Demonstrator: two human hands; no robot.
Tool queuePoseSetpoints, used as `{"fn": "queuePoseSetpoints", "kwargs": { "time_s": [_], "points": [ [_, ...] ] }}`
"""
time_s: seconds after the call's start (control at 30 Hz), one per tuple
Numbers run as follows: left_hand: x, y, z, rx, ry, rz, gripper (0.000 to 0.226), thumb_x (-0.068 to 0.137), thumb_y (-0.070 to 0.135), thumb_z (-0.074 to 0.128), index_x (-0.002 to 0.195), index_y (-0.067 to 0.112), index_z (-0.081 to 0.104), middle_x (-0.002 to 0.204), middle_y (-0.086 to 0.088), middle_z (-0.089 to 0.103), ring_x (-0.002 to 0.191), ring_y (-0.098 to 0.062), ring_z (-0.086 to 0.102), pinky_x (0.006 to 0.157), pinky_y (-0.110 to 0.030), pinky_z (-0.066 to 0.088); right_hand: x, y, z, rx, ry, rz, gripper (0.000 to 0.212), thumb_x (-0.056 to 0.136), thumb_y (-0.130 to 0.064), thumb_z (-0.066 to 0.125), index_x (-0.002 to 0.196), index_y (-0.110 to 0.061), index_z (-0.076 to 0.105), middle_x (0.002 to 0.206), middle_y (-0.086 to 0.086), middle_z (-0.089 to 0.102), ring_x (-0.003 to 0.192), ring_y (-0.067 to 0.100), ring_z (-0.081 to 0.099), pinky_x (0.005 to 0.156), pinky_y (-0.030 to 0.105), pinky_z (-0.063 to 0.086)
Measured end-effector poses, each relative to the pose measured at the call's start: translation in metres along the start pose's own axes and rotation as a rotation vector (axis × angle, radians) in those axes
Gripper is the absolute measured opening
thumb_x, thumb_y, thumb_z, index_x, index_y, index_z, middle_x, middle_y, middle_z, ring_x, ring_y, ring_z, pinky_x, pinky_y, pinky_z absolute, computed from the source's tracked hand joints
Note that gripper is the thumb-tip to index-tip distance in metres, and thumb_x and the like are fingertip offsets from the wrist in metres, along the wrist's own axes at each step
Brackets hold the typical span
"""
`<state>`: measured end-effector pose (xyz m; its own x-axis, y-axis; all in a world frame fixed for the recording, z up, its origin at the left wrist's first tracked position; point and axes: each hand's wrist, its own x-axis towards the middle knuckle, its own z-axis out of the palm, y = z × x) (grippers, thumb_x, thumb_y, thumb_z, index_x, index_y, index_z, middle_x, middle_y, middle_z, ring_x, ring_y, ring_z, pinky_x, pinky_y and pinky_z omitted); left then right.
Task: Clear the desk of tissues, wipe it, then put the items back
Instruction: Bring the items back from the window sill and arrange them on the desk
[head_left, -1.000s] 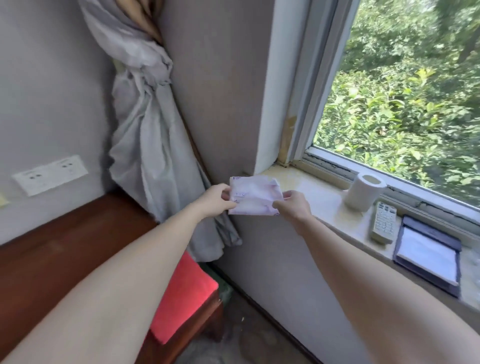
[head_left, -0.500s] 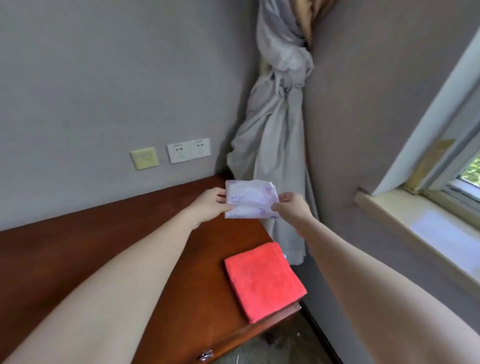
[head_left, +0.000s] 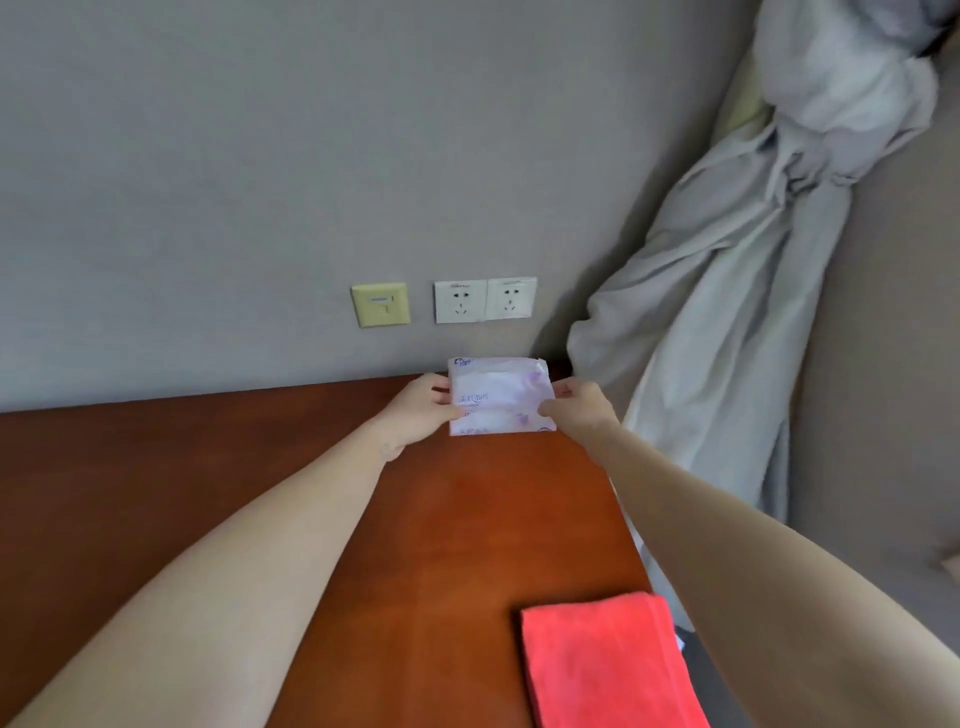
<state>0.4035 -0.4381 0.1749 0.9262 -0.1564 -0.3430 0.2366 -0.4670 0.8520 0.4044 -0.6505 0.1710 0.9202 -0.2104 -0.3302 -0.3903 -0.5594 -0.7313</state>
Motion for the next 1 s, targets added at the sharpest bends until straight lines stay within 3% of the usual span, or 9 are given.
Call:
{"fn": "queuePoseSetpoints", "kwargs": {
  "time_s": [0.1, 0.2, 0.4, 0.6, 0.7, 0.9, 1.0],
  "points": [
    [0.041, -0.007, -0.005, -0.006, 0.005, -0.044, 0.044, 0.094, 0.006, 0.062, 0.135, 0.009, 0.048, 0.124, -0.007, 0.061, 0.105, -0.013, 0.057, 0.087, -0.025, 0.043, 0.041, -0.008, 0.009, -0.024, -0.029, 0.005, 0.038, 0.085, -0.012, 0.059, 0.123, -0.008, 0.061, 0.109, 0.011, 0.066, 0.101, 0.027, 0.061, 0.092, 0.039, 0.052],
    [0.078, -0.014, -0.006, -0.018, 0.014, -0.081, 0.044, 0.094, 0.006, 0.061, 0.135, 0.011, 0.046, 0.121, -0.004, 0.059, 0.105, -0.013, 0.055, 0.086, -0.024, 0.042, 0.079, -0.013, 0.018, -0.059, -0.045, 0.026, 0.03, 0.087, -0.011, 0.058, 0.116, -0.004, 0.062, 0.111, 0.014, 0.066, 0.104, 0.03, 0.062, 0.094, 0.043, 0.052],
    [0.138, -0.034, -0.006, -0.028, 0.026, -0.158, 0.045, 0.094, 0.005, 0.059, 0.136, 0.015, 0.046, 0.115, -0.001, 0.057, 0.106, -0.014, 0.054, 0.079, -0.023, 0.041, 0.142, -0.015, 0.04, -0.082, -0.124, 0.079, 0.03, 0.086, -0.01, 0.057, 0.115, -0.005, 0.062, 0.111, 0.013, 0.066, 0.104, 0.029, 0.061, 0.092, 0.04, 0.05],
    [0.173, -0.053, -0.008, -0.057, 0.028, -0.227, 0.049, 0.095, 0.002, 0.056, 0.14, 0.013, 0.043, 0.13, -0.008, 0.058, 0.106, -0.015, 0.054, 0.072, -0.017, 0.043, 0.181, -0.016, 0.061, -0.088, -0.177, 0.105, 0.033, 0.086, -0.008, 0.056, 0.118, 0.0, 0.062, 0.113, 0.017, 0.066, 0.109, 0.033, 0.06, 0.096, 0.044, 0.049],
    [0.184, -0.057, -0.007, -0.069, 0.026, -0.24, 0.053, 0.095, 0.001, 0.055, 0.145, 0.012, 0.039, 0.136, -0.008, 0.056, 0.108, -0.013, 0.052, 0.084, -0.021, 0.04, 0.192, -0.013, 0.068, -0.099, -0.194, 0.111, 0.032, 0.087, -0.009, 0.058, 0.118, 0.0, 0.061, 0.115, 0.016, 0.065, 0.109, 0.032, 0.06, 0.097, 0.044, 0.05],
    [0.193, -0.056, -0.003, -0.115, 0.022, -0.222, 0.061, 0.095, -0.002, 0.054, 0.15, 0.014, 0.034, 0.142, -0.006, 0.052, 0.111, -0.01, 0.05, 0.089, -0.022, 0.038, 0.198, -0.012, 0.07, -0.11, -0.195, 0.107, 0.035, 0.089, -0.01, 0.058, 0.123, -0.007, 0.057, 0.118, 0.012, 0.062, 0.104, 0.026, 0.058, 0.091, 0.037, 0.05],
    [0.193, -0.055, -0.003, -0.099, 0.008, -0.223, 0.067, 0.096, 0.003, 0.056, 0.154, 0.017, 0.026, 0.151, -0.004, 0.043, 0.123, -0.012, 0.047, 0.095, -0.022, 0.035, 0.196, -0.016, 0.067, -0.11, -0.2, 0.098, 0.036, 0.088, -0.01, 0.058, 0.124, -0.005, 0.057, 0.115, 0.01, 0.063, 0.105, 0.027, 0.059, 0.084, 0.032, 0.049]
  ]
}}
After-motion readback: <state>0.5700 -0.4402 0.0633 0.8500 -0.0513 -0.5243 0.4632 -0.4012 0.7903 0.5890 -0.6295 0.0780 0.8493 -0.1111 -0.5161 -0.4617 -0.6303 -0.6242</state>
